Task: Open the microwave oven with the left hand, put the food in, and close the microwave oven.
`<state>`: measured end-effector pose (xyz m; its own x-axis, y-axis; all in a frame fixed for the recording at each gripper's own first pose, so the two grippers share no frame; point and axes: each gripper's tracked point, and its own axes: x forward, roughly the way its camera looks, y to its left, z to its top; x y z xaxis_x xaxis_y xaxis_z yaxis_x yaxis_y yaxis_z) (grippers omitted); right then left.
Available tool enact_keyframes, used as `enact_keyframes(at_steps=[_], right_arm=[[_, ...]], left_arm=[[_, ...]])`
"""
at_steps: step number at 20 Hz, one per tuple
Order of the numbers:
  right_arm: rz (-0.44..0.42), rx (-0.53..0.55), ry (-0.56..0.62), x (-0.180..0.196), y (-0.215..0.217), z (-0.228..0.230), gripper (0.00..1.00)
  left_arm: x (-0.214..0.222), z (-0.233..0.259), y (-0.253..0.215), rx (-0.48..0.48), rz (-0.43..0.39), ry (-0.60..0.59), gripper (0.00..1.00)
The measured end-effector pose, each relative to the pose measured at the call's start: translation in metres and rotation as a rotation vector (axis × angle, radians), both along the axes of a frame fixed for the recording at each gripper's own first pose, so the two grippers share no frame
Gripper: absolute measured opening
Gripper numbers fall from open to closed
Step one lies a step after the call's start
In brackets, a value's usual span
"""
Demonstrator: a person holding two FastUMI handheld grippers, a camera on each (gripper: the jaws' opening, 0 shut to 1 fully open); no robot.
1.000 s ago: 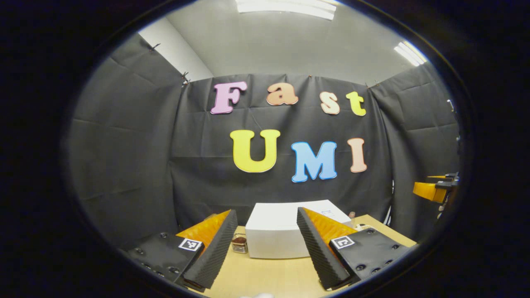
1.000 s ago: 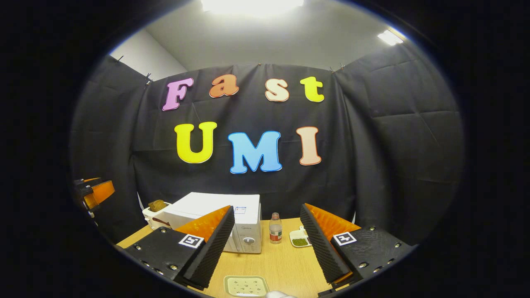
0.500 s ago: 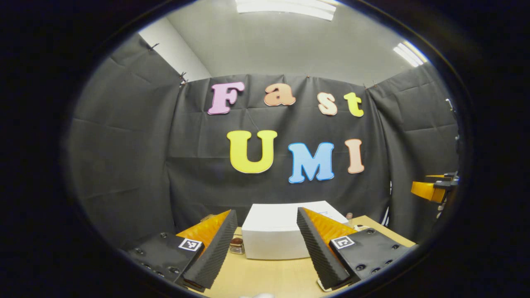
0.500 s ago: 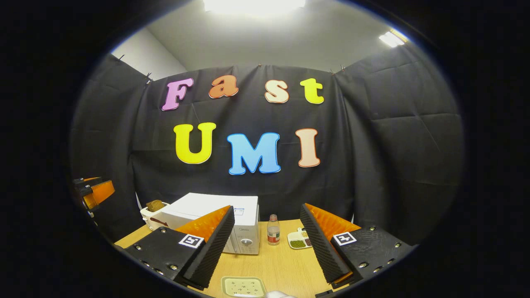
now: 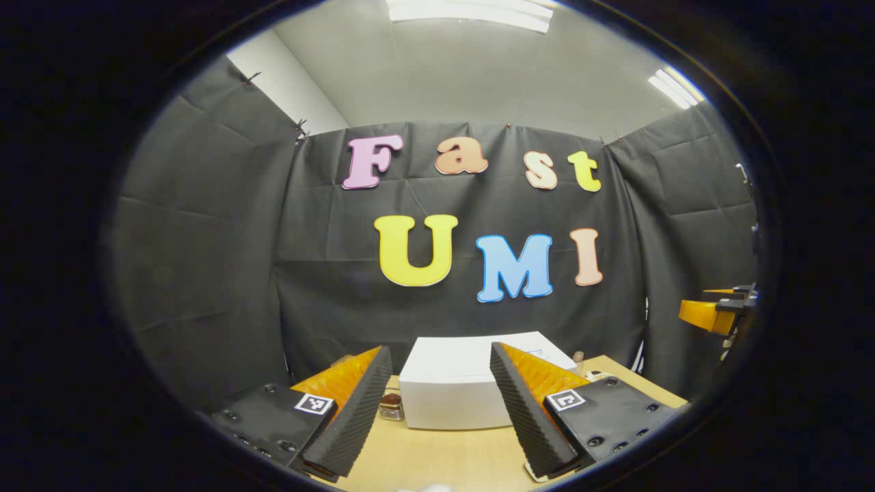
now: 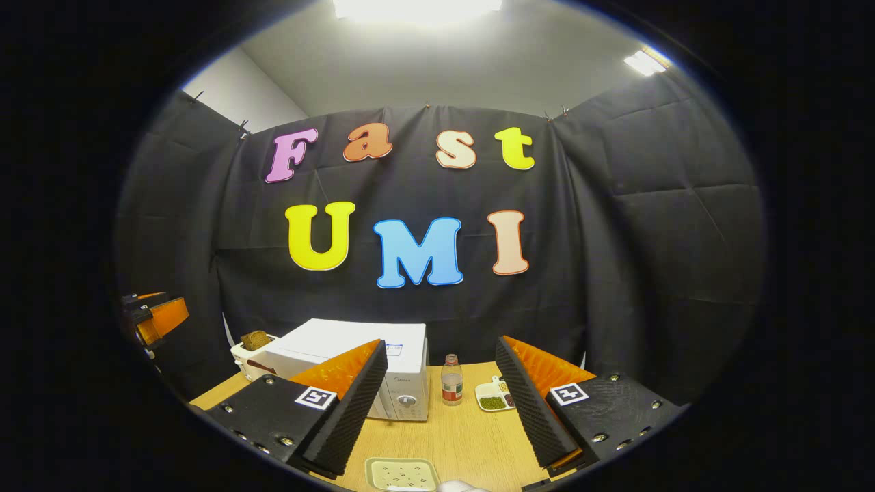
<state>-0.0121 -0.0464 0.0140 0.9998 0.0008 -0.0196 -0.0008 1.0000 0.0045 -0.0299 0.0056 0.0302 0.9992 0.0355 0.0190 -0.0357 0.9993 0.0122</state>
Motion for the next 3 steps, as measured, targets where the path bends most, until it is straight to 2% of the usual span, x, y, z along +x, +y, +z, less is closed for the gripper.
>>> enact_keyframes(at_steps=[3], right_arm=[[0.000,-0.004,0.002,0.0013,-0.0011,-0.0005,0.98]], left_arm=[[0.0012,-0.0036,-0.0005,0.001,0.001,0.006,0.99]])
